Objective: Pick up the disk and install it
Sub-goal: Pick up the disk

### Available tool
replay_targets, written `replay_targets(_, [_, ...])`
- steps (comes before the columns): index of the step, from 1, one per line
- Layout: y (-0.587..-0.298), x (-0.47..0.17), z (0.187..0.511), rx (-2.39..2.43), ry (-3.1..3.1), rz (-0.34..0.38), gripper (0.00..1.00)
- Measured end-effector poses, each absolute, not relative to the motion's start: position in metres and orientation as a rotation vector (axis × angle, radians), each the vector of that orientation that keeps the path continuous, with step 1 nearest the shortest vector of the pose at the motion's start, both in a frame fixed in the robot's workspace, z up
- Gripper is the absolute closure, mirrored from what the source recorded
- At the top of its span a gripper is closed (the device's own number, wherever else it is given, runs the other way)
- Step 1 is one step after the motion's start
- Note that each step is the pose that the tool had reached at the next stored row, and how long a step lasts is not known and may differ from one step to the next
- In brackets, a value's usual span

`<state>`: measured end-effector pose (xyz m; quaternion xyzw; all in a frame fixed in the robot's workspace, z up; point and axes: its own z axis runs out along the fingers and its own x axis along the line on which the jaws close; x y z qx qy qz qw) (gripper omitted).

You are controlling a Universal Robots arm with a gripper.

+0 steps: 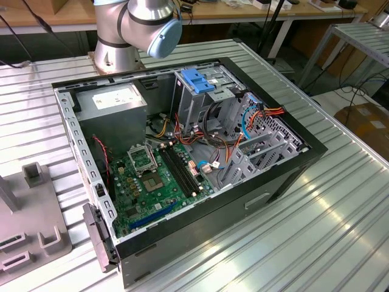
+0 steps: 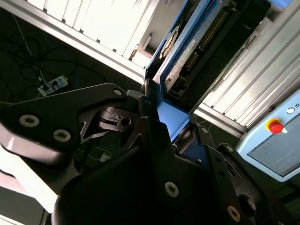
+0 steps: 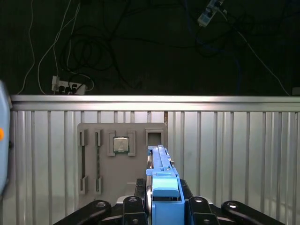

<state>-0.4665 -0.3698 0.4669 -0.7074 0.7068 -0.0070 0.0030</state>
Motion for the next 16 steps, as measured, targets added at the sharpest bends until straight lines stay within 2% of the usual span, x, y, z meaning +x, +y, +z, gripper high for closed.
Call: replay_targets(16, [-0.37,-0.466,0.482,-2.218,2.216,-0.022,0.63])
